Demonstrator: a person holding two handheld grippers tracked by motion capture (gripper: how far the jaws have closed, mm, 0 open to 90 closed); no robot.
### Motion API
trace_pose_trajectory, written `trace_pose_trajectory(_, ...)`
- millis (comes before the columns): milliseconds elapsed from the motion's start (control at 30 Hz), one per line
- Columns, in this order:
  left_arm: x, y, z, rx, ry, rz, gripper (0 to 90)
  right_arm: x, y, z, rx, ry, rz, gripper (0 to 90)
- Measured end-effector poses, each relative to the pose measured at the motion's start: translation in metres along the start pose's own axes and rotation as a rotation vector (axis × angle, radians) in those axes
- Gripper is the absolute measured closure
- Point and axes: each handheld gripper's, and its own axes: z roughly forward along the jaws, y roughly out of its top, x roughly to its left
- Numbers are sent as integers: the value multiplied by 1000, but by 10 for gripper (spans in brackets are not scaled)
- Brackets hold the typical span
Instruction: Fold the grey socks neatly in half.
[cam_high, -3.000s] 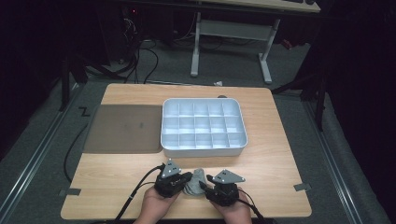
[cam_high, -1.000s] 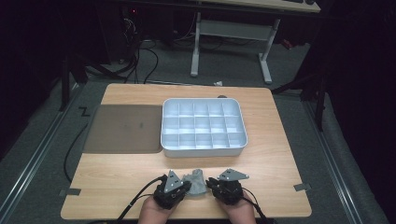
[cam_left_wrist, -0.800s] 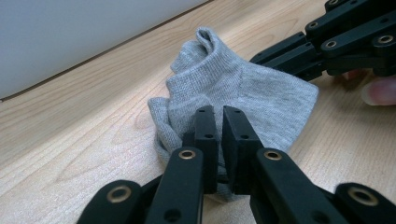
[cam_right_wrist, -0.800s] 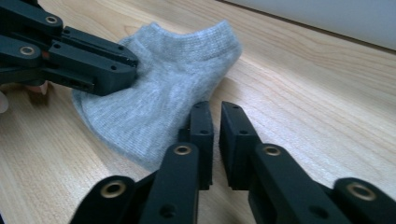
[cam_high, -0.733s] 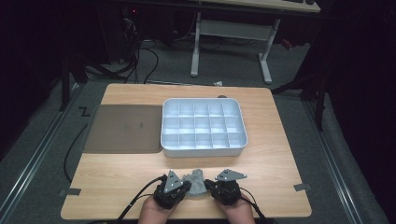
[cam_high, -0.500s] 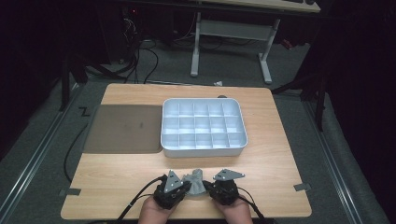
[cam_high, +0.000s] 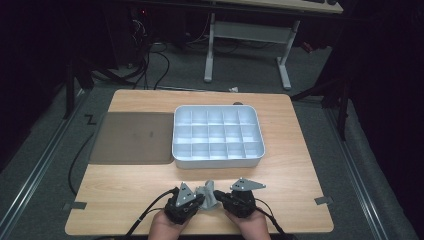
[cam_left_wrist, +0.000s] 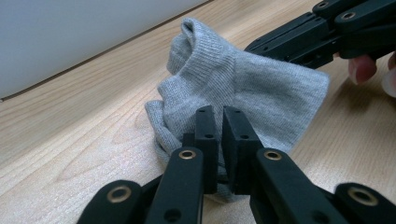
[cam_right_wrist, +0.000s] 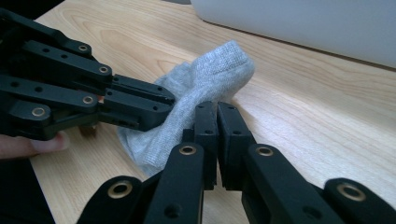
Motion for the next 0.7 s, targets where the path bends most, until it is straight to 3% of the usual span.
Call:
trace_pose_trajectory(233, -1, 0, 0, -1, 5, 2, 850, 11, 3, 7, -15, 38, -15, 883)
trace_pose_trajectory(533, -2, 0, 0, 2, 16, 11, 856, 18, 5, 8, -39, 39, -33, 900)
trace_pose_trajectory(700, 1, 0, -1, -12, -13, -35, 823, 16, 4, 8, -44, 7, -43, 897)
